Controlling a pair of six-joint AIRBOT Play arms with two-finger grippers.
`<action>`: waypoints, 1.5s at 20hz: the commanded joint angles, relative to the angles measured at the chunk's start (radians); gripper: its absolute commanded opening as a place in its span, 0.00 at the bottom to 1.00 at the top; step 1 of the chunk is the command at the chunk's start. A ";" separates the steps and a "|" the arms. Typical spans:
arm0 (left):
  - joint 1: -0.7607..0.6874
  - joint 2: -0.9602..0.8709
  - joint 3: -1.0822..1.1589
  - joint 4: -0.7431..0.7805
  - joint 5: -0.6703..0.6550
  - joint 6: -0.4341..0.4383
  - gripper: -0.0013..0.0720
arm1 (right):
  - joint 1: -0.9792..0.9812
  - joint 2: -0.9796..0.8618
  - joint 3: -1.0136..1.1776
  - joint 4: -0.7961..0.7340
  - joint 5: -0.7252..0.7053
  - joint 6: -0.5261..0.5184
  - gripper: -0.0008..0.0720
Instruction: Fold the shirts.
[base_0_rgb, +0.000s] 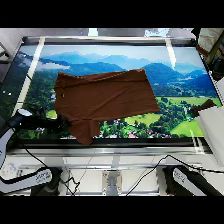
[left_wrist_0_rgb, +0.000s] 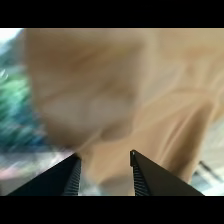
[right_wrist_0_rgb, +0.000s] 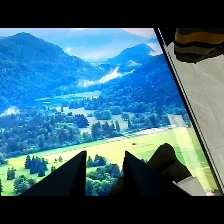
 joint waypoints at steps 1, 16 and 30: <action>-0.053 -0.001 -0.005 -0.015 0.111 0.011 0.45 | 0.000 0.000 0.000 0.025 -0.005 0.001 0.40; -0.052 0.000 0.065 -0.096 -0.197 0.247 0.04 | 0.000 -0.095 -0.189 0.183 -0.004 0.000 0.48; -0.052 0.000 0.081 -0.041 -0.196 0.274 0.04 | -0.122 -0.577 -0.344 0.784 0.015 -0.312 0.47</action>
